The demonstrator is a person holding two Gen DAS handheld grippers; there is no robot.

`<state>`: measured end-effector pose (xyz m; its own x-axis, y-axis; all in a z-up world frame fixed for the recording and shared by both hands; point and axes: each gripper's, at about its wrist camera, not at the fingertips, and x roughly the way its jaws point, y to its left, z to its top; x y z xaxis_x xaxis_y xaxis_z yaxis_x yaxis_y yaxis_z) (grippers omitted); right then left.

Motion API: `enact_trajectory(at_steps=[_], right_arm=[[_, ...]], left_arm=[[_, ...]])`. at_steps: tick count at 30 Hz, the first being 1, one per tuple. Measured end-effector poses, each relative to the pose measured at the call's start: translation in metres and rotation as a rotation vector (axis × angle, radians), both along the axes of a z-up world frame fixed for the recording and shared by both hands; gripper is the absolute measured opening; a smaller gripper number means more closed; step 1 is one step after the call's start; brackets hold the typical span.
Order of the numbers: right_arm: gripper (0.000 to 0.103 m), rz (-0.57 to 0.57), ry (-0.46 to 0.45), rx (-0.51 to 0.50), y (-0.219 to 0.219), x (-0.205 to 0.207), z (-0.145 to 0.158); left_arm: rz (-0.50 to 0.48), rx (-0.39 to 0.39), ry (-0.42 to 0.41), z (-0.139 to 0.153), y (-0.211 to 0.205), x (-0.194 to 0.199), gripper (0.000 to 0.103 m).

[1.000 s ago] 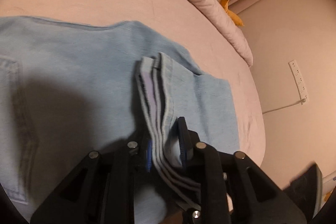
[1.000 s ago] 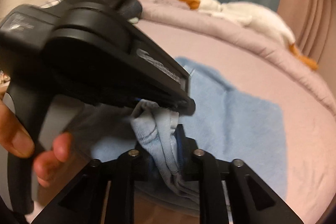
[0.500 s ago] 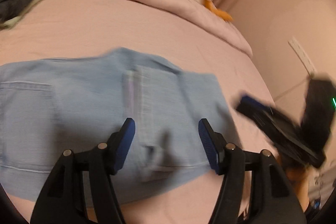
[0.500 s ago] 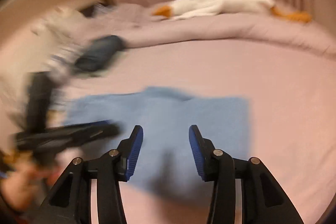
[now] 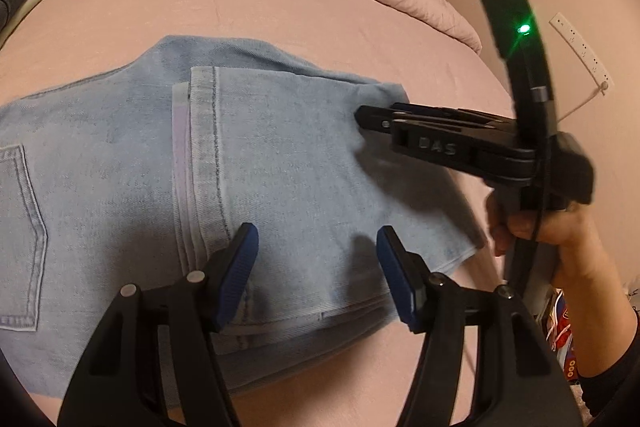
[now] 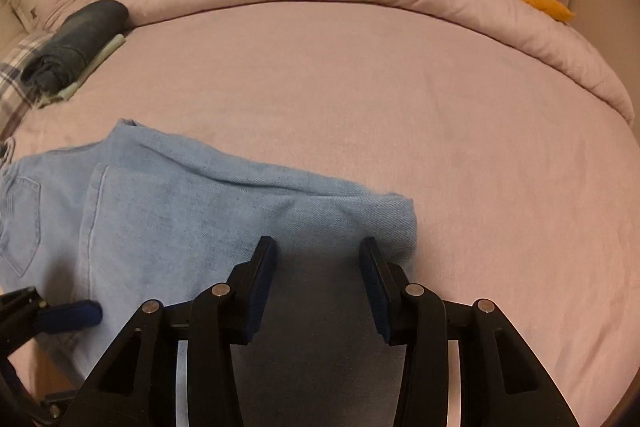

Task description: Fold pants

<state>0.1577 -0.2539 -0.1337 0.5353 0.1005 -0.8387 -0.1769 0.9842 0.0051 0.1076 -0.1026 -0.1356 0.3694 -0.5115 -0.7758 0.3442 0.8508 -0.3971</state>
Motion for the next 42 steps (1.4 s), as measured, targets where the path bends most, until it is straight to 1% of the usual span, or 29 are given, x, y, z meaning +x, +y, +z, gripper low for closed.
enact_trajectory(at_steps=[1, 3, 5, 7, 9, 11, 12, 13, 14, 15, 16, 18, 20, 21, 22, 24, 27, 29, 31, 34, 36, 38, 40, 42], right_arm=[[0.044, -0.008, 0.014, 0.004, -0.001, -0.004, 0.006], [0.044, -0.017, -0.007, 0.015, -0.005, -0.010, 0.015], [0.044, -0.005, -0.053, 0.036, -0.008, -0.036, 0.027], [0.044, -0.005, -0.072, 0.037, -0.010, -0.068, 0.031], [0.044, 0.001, -0.057, 0.056, -0.011, -0.087, 0.024], [0.044, -0.008, -0.005, 0.024, -0.011, -0.097, 0.004], [0.044, -0.012, -0.013, 0.016, -0.011, -0.104, -0.008], [0.044, -0.017, -0.060, 0.020, -0.011, -0.107, -0.012], [0.044, -0.021, -0.086, 0.018, -0.011, -0.111, -0.014], [0.044, -0.031, -0.094, 0.015, -0.010, -0.112, -0.013], [0.044, -0.046, -0.077, 0.009, -0.008, -0.110, -0.010], [0.044, -0.062, -0.042, -0.008, -0.006, -0.109, -0.003], [0.044, -0.061, -0.030, -0.009, 0.000, -0.108, 0.007], [0.045, -0.043, -0.046, 0.024, 0.005, -0.111, 0.014], [0.047, -0.033, -0.051, 0.045, 0.008, -0.114, 0.018], [0.051, -0.021, -0.057, 0.073, 0.019, -0.118, 0.022], [0.052, 0.037, -0.028, 0.104, 0.041, -0.121, 0.020], [0.052, 0.068, -0.032, 0.101, 0.049, -0.121, 0.018], [0.052, 0.092, -0.050, 0.108, 0.062, -0.122, 0.021], [0.052, 0.109, -0.055, 0.146, 0.070, -0.119, 0.025], [0.052, 0.123, -0.066, 0.129, 0.075, -0.119, 0.026], [0.052, 0.129, -0.070, 0.115, 0.080, -0.120, 0.026], [0.052, 0.127, -0.062, 0.124, 0.083, -0.115, 0.026], [0.052, 0.121, -0.058, 0.144, 0.087, -0.111, 0.026]], left_arm=[[0.003, 0.008, -0.001, 0.004, -0.004, 0.000, 0.062], [0.010, 0.017, -0.023, 0.009, -0.002, -0.007, 0.062], [0.018, 0.024, -0.044, 0.013, 0.000, -0.014, 0.062], [0.015, 0.043, -0.062, 0.014, -0.001, -0.018, 0.062], [0.011, 0.085, -0.054, 0.008, -0.005, -0.019, 0.062], [0.003, 0.117, -0.049, 0.000, -0.007, -0.020, 0.062], [-0.006, 0.132, -0.067, -0.001, -0.009, -0.022, 0.064], [-0.015, 0.142, -0.077, -0.002, -0.011, -0.022, 0.067], [-0.026, 0.158, -0.086, -0.001, -0.015, -0.022, 0.067], [-0.031, 0.167, -0.086, 0.000, -0.016, -0.022, 0.067], [-0.031, 0.166, -0.078, 0.003, -0.015, -0.022, 0.067], [-0.009, 0.119, -0.076, 0.016, 0.000, -0.034, 0.067], [0.031, 0.039, -0.072, 0.027, 0.023, -0.048, 0.072], [0.076, 0.009, -0.068, 0.030, 0.038, -0.054, 0.078], [0.115, 0.001, -0.069, 0.032, 0.048, -0.059, 0.085], [0.223, -0.028, -0.072, 0.032, 0.076, -0.073, 0.092], [0.329, -0.102, -0.035, 0.025, 0.112, -0.093, 0.093], [0.375, -0.137, -0.032, 0.023, 0.129, -0.107, 0.093], [0.421, -0.175, -0.058, 0.025, 0.152, -0.129, 0.093], [0.540, -0.238, -0.099, 0.026, 0.191, -0.161, 0.093], [0.594, -0.280, -0.092, 0.020, 0.208, -0.169, 0.093], [0.637, -0.307, -0.045, 0.011, 0.216, -0.164, 0.093], [0.657, -0.368, -0.003, 0.003, 0.223, -0.157, 0.092], [0.672, -0.397, 0.003, -0.001, 0.226, -0.149, 0.092]])
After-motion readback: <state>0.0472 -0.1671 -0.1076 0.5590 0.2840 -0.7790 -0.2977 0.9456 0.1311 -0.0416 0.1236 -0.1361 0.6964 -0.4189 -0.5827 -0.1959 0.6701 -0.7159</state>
